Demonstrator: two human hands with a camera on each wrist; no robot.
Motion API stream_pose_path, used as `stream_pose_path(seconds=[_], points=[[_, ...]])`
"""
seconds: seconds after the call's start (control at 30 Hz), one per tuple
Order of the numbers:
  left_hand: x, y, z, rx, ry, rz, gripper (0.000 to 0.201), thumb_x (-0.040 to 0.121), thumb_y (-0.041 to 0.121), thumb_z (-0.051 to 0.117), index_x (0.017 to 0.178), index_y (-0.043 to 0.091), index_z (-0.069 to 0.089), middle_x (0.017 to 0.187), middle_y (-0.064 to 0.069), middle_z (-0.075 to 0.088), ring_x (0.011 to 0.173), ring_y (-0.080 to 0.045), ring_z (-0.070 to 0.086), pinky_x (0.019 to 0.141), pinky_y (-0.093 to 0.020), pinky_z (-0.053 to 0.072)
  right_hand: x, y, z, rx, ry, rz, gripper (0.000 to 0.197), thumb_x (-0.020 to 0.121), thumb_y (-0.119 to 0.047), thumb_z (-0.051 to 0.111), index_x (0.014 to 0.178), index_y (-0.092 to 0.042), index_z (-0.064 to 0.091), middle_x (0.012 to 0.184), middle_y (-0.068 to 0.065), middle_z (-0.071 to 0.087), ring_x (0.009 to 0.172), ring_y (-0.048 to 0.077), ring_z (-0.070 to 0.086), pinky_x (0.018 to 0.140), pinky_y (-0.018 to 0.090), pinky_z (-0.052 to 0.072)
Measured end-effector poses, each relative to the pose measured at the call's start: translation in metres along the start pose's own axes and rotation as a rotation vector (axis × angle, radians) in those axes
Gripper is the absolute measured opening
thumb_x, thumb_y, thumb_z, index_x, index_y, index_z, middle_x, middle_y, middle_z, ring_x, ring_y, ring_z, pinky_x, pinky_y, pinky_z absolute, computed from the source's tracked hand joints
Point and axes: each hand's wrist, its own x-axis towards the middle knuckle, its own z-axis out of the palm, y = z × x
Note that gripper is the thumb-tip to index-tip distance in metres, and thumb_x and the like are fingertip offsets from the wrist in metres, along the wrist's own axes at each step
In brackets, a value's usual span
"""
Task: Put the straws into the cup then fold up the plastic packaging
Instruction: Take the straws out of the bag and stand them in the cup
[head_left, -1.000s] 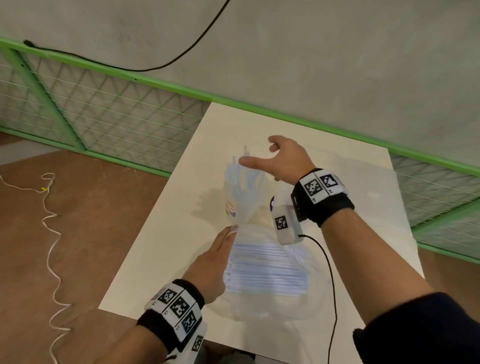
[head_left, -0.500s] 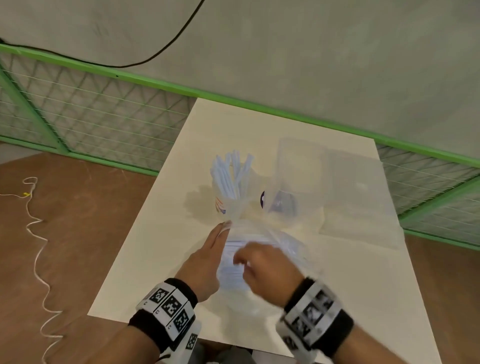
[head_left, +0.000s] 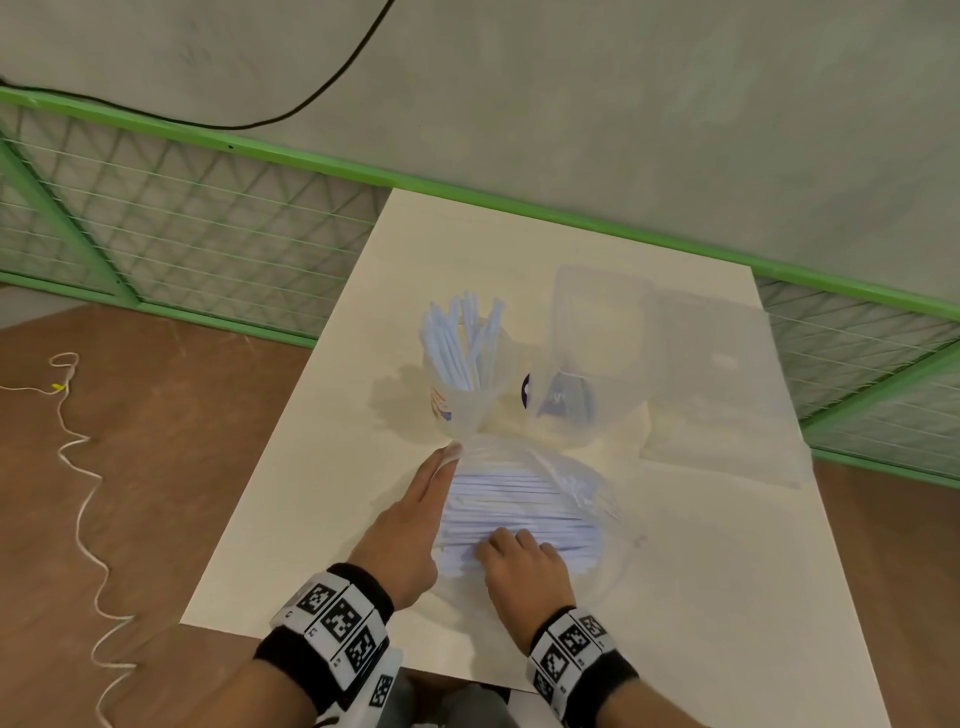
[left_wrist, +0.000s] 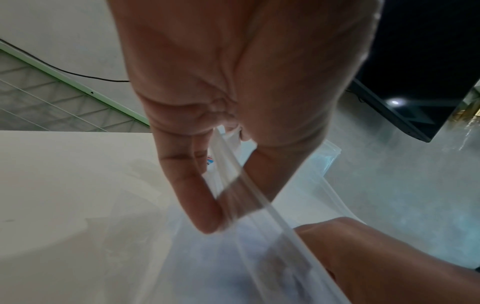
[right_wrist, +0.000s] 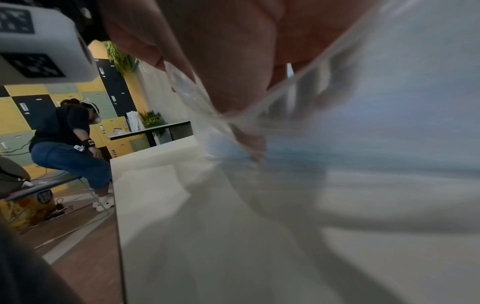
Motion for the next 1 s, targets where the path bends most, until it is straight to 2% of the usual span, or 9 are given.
stream_pose_path(seconds=[0.1,0.27,0.4,0.6,0.73,0.83,0.87,0.97,1.0], points=[[0.0,0.0,0.0,0.006,0.011,0.005,0.107,0.072,-0.014,0.051,0.153,0.031,-0.003,0.156,0.027,-0.015,0.084,-0.006,0.044,0.05,-0.01,0.036,0.0,-0.002,-0.002,-0.022,0.028,-0.002,0.05,0.03,-0.013,0.092,0.075,-0.02,0.07,0.071,-0.001,0.065,0.061,0.022,0.062,0.053,0.036,0.053],[0.0,0.001,0.0,0.007,0.017,0.0,0.108,0.072,-0.014,0.051,0.153,0.03,-0.004,0.157,0.026,-0.014,0.087,-0.007,0.044,0.051,-0.01,0.036,0.002,-0.004,-0.003,-0.064,0.065,-0.021,0.037,0.039,-0.013,0.089,0.069,-0.02,0.068,0.066,-0.001,0.062,0.064,0.022,0.06,0.058,0.037,0.052],[0.003,-0.002,0.001,-0.015,0.03,0.006,0.109,0.071,-0.014,0.052,0.153,0.031,-0.002,0.156,0.028,-0.015,0.105,-0.013,0.055,0.062,-0.013,0.039,0.004,-0.005,-0.002,-0.091,0.08,-0.018,0.033,0.04,-0.013,0.089,0.064,-0.018,0.066,0.066,0.0,0.061,0.063,0.023,0.059,0.056,0.037,0.052],[0.001,-0.003,0.0,-0.018,0.031,0.006,0.109,0.07,-0.014,0.05,0.152,0.035,-0.002,0.154,0.032,-0.016,0.095,-0.018,0.061,0.063,-0.022,0.046,0.006,-0.005,0.001,-0.123,0.054,-0.022,0.03,0.043,-0.013,0.088,0.062,-0.02,0.065,0.058,-0.001,0.06,0.059,0.023,0.058,0.057,0.039,0.05],[0.002,-0.003,-0.001,-0.024,0.035,0.01,0.108,0.07,-0.014,0.05,0.153,0.033,-0.001,0.154,0.031,-0.015,0.1,-0.018,0.06,0.068,-0.025,0.05,0.011,-0.008,-0.002,-0.115,0.029,0.019,0.027,0.043,-0.013,0.086,0.061,-0.018,0.066,0.059,0.0,0.062,0.061,0.024,0.059,0.057,0.041,0.05],[0.002,-0.002,-0.002,-0.03,0.029,0.014,0.108,0.07,-0.013,0.05,0.153,0.033,-0.001,0.155,0.03,-0.015,0.102,-0.019,0.06,0.074,-0.03,0.053,0.012,-0.011,-0.003,-0.131,-0.03,0.005,0.017,0.059,-0.014,0.08,0.071,-0.017,0.068,0.068,0.003,0.066,0.071,0.027,0.061,0.069,0.044,0.049],[0.002,-0.001,-0.002,-0.031,0.027,0.016,0.108,0.07,-0.014,0.05,0.153,0.033,-0.001,0.155,0.03,-0.015,0.1,-0.019,0.06,0.074,-0.03,0.053,0.011,-0.011,-0.004,-0.134,-0.054,0.005,0.017,0.059,-0.014,0.08,0.071,-0.017,0.068,0.067,0.002,0.065,0.07,0.027,0.06,0.07,0.045,0.049],[0.003,-0.001,-0.002,-0.033,0.028,0.019,0.109,0.07,-0.014,0.051,0.153,0.034,-0.002,0.155,0.031,-0.014,0.098,-0.018,0.06,0.072,-0.029,0.053,0.01,-0.013,-0.003,-0.077,-0.081,0.027,0.03,0.041,-0.016,0.088,0.056,-0.021,0.062,0.053,-0.002,0.058,0.055,0.024,0.055,0.06,0.041,0.049],[0.003,0.0,-0.002,-0.031,0.029,0.019,0.109,0.07,-0.014,0.051,0.153,0.035,-0.002,0.155,0.031,-0.014,0.098,-0.018,0.06,0.072,-0.029,0.053,0.01,-0.014,-0.004,-0.082,-0.058,0.026,0.03,0.04,-0.017,0.088,0.055,-0.021,0.062,0.053,-0.002,0.058,0.056,0.023,0.055,0.059,0.041,0.049]])
